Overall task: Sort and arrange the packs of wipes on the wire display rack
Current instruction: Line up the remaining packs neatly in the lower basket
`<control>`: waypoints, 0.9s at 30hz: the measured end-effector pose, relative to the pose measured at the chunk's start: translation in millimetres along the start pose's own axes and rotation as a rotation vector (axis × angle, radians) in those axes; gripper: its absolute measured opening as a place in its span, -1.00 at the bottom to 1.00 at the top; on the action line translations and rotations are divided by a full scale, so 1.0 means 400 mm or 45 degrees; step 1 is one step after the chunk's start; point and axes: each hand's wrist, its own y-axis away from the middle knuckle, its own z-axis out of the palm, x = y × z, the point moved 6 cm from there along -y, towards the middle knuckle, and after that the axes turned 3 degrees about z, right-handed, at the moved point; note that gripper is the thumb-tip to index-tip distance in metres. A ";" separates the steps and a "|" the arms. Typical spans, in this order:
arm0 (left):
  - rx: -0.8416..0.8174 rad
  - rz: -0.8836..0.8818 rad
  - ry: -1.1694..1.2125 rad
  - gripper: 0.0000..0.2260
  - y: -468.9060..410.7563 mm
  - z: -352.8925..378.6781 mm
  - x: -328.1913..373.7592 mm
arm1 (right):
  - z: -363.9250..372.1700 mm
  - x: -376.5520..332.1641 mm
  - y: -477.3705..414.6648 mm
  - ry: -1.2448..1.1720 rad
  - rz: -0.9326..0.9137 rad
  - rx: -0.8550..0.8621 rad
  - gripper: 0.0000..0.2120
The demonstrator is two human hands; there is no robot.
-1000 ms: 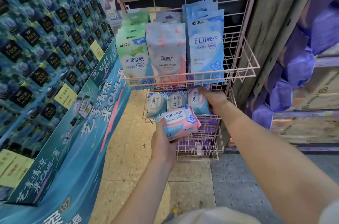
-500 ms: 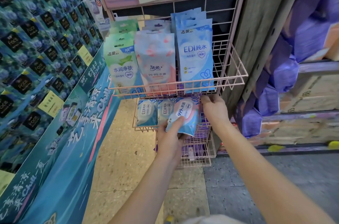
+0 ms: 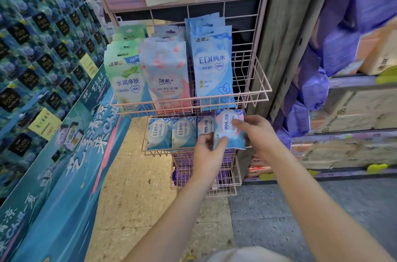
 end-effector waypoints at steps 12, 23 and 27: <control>-0.074 0.227 -0.844 -0.52 -0.068 0.022 -0.014 | -0.021 0.000 -0.084 0.467 -0.197 0.184 -0.65; -0.210 0.224 -1.333 -0.64 -0.101 0.076 0.022 | -0.040 0.002 -0.071 0.773 -0.319 0.274 -0.74; -0.272 0.225 -1.445 -0.62 -0.100 0.082 0.012 | -0.035 0.019 -0.080 0.887 -0.334 0.245 -0.68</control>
